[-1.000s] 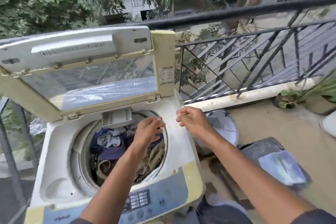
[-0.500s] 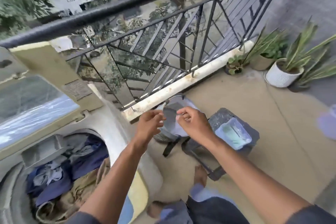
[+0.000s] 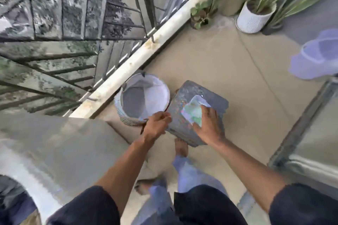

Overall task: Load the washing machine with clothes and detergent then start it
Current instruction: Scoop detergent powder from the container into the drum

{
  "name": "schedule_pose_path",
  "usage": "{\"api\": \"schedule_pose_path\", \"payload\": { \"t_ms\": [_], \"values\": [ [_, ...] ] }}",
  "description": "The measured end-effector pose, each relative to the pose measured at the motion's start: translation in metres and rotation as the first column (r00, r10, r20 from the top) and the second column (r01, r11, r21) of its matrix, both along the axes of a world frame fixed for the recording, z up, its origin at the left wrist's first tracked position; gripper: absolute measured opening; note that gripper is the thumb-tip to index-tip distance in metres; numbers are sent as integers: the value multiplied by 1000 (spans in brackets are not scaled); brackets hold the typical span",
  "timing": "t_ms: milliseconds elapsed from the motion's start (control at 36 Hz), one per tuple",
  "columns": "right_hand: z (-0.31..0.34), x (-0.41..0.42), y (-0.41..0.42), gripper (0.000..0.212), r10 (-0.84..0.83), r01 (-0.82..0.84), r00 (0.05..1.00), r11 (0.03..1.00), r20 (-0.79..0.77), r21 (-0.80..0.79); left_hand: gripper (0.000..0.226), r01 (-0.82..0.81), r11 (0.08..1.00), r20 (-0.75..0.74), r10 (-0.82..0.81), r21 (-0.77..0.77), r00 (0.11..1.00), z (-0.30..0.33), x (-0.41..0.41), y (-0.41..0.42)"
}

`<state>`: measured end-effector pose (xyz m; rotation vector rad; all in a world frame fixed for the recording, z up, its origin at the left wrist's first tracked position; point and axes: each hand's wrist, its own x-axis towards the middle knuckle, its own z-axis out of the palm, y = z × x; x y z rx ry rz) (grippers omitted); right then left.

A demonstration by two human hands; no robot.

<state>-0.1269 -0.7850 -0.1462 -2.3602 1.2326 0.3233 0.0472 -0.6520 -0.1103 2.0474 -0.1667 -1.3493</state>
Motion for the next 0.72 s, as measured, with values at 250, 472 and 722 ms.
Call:
{"api": "schedule_pose_path", "payload": {
  "t_ms": [250, 472, 722],
  "values": [
    [-39, -13, -29, 138, 1, -10, 984, 999, -179, -45, 17, 35, 998, -139, -27, 59, 990, -39, -18, -61],
    [-59, -8, -33, 142, -56, 67, 983, 996, -175, 62, 5, -51, 992, -200, 74, 114, 977, -63, -23, -79],
    [-58, -2, -37, 128, -116, 137, 980, 982, -160, 130, 20, -169, 975, -261, 202, 143, 944, -67, -25, -82]
  ]
}}
